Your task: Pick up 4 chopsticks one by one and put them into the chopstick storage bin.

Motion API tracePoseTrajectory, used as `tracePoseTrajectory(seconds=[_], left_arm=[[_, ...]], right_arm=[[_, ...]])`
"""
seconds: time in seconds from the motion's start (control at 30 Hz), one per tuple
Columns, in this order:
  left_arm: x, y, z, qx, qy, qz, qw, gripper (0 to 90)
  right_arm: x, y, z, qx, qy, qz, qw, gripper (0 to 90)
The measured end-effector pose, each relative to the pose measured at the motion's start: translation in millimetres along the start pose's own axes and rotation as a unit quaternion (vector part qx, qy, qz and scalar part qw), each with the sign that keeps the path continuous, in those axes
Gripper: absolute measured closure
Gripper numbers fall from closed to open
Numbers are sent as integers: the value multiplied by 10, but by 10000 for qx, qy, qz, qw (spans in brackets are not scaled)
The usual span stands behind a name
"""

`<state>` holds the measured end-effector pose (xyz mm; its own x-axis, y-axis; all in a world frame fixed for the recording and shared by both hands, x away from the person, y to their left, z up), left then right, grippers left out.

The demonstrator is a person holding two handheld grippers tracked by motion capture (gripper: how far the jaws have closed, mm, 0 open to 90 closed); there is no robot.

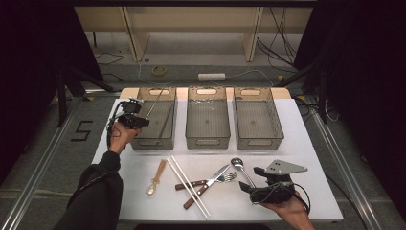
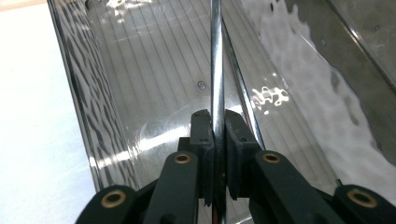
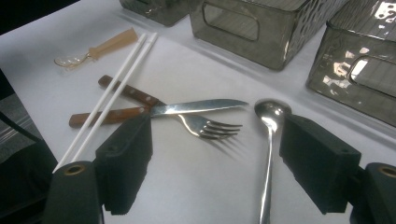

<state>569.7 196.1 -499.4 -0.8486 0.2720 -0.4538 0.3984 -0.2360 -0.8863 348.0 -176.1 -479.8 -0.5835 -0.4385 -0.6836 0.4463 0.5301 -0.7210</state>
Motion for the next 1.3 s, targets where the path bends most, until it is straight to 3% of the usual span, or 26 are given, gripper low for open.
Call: tracePoseTrajectory(seconds=[0.17, 0.3, 0.47, 0.63, 0.93, 1.07, 1.3], left_arm=[[1, 15, 22, 56, 12, -24, 10000, 805], [-36, -24, 48, 56, -25, 111, 9999, 613], [-36, -111, 112, 110, 37, 129, 9998, 468], [-1, -251, 205, 308, 29, 303, 9991, 381], [205, -480, 418, 614, 135, 743, 9953, 288], [302, -569, 479, 618, 203, 875, 9940, 272], [469, -655, 681, 744, 469, 991, 9912, 241]], right_arm=[[-2, 0, -7, -11, 6, 2, 10000, 266], [-1, 3, -12, -22, -20, -10, 10000, 266], [-3, -3, -13, -27, -5, -5, 10000, 266], [-11, 3, -39, -28, -3, -29, 10000, 266], [-61, 50, -186, -72, 72, -52, 9999, 278], [-89, 95, -262, -108, 150, -72, 9998, 287], [-96, 232, -423, -197, 150, -267, 9993, 318]])
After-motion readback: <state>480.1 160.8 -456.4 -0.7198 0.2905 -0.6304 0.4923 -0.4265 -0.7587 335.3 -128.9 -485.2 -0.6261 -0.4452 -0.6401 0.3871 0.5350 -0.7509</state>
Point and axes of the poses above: each handheld gripper's, and its own axes: y roughly forward along the jaws, x roughly out of its underside, z roughly to its right, the point moved 9 cm from there along y, roughly forward along the jaws, and after that the axes turned 10 degrees about -z, right-handed, at the moved point
